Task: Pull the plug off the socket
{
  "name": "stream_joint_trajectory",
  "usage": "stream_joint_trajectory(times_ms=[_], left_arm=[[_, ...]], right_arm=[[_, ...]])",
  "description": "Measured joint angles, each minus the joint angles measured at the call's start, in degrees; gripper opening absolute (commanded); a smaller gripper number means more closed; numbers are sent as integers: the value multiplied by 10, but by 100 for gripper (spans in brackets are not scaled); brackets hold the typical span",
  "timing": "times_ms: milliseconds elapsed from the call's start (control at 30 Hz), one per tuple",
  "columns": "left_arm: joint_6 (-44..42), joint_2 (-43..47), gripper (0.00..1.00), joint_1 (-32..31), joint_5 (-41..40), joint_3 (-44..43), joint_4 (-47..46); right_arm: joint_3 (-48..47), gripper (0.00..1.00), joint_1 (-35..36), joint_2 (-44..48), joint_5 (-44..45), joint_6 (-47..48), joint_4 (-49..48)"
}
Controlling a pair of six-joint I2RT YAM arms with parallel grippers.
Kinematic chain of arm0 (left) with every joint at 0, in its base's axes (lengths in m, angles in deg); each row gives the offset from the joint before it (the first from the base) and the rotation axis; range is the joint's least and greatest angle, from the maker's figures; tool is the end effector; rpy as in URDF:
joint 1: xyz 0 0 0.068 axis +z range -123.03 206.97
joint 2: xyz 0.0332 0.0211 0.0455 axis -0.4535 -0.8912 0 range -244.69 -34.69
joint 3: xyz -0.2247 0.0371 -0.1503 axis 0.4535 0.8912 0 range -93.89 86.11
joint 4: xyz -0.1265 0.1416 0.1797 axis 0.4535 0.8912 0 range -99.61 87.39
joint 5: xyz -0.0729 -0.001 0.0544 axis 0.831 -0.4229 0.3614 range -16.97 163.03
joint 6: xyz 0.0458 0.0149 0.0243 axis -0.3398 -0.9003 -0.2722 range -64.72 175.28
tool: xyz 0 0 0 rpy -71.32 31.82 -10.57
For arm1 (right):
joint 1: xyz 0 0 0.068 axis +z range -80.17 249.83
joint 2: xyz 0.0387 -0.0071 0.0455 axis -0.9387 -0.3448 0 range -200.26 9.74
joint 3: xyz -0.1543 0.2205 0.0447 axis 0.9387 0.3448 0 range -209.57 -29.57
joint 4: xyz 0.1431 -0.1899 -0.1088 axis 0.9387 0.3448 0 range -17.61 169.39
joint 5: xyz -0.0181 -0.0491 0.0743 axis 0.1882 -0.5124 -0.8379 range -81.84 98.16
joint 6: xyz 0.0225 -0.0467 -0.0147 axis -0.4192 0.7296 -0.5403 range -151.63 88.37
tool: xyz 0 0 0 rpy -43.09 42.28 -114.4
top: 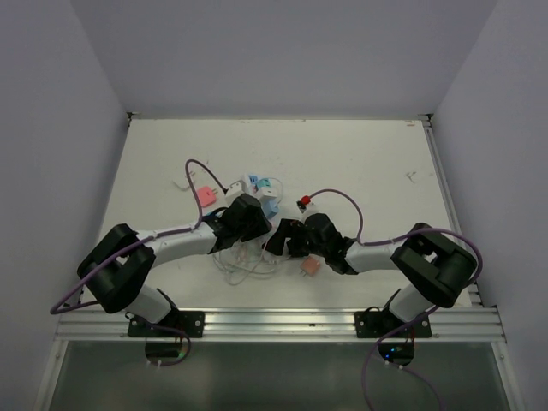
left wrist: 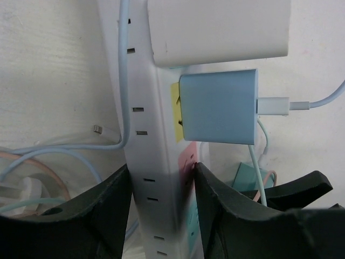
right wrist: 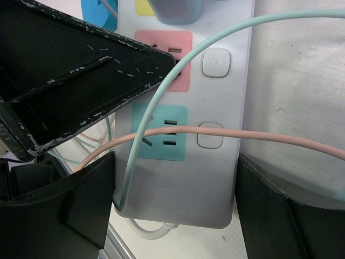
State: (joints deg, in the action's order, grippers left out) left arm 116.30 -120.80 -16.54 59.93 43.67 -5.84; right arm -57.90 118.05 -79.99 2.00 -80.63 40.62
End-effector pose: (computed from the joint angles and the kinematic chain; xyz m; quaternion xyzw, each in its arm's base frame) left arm 0.2189 -0.1967 0.1711 -0.1818 0.9087 -0.2200 0.3047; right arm 0.1863 0.2142 0.1371 -0.0212 0.8633 0.4073 0.2971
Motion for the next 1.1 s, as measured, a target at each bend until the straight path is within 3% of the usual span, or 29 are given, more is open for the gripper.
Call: stream_joint_trajectory(times_ms=[100, 167, 200, 300, 400, 500, 700, 867, 1100], left_arm=[[9, 0, 40, 0, 2, 4, -6], [13, 0, 35, 0, 3, 5, -12], [14, 0, 29, 0, 2, 6, -15], [14, 1, 20, 0, 2, 11, -24], [14, 2, 12, 0, 4, 15, -30], [14, 9, 9, -1, 12, 23, -34], [7, 38, 6, -4, 18, 36, -22], [-2, 64, 0, -3, 4, 41, 2], [-22, 80, 0, -2, 3, 42, 20]], right_arm=[[3, 2, -3, -1, -5, -3, -7], [5, 13, -6, -2, -9, -10, -11], [5, 19, -7, -2, -10, -12, -12], [6, 56, -7, -2, -11, -13, -13], [6, 78, -7, 3, -11, -13, -6], [6, 88, -6, 19, -17, -11, 21], [6, 99, -5, 93, -34, 2, 108], [6, 99, -5, 149, -40, 12, 151], [5, 90, -16, 202, -38, 20, 196]])
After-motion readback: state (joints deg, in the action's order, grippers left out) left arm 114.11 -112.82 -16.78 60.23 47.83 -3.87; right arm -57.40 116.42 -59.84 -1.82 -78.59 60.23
